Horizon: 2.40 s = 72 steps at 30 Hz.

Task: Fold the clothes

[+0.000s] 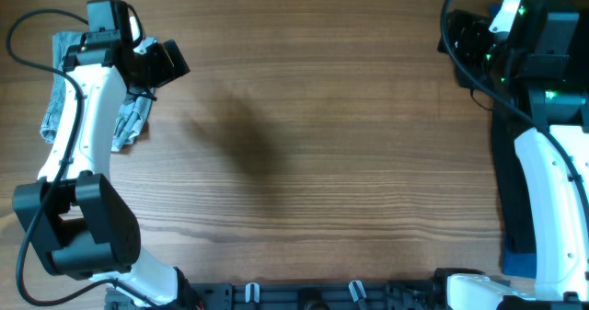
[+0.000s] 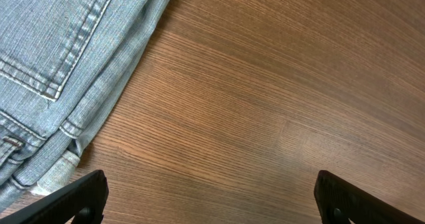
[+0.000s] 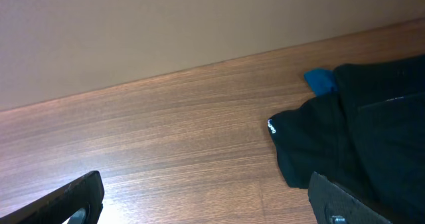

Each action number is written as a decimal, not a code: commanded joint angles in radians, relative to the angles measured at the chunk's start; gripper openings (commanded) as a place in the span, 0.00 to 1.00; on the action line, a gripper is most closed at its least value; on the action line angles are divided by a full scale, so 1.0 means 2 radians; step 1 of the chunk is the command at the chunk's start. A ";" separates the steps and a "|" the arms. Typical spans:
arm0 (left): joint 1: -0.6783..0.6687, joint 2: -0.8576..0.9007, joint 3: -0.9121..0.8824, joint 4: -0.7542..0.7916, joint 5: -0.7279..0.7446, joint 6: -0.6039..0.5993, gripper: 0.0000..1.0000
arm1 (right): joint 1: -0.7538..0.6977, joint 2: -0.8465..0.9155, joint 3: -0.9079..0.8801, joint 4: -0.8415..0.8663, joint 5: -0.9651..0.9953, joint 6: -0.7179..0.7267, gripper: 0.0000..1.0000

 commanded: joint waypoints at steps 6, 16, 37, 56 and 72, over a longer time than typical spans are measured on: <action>-0.001 0.002 0.000 0.001 0.008 0.003 1.00 | 0.001 0.005 -0.003 0.000 0.007 0.006 0.99; -0.001 0.002 0.000 0.001 0.008 0.003 1.00 | 0.001 0.005 -0.003 0.000 0.007 0.006 1.00; -0.001 0.002 0.000 0.001 0.008 0.003 1.00 | 0.001 0.005 -0.010 -0.001 0.007 0.006 0.99; -0.001 0.002 0.000 0.001 0.008 0.003 1.00 | 0.051 -0.439 -0.291 0.102 0.020 0.019 0.99; -0.001 0.002 0.000 0.001 0.008 0.003 1.00 | 0.043 -0.674 -0.619 0.323 0.001 0.019 1.00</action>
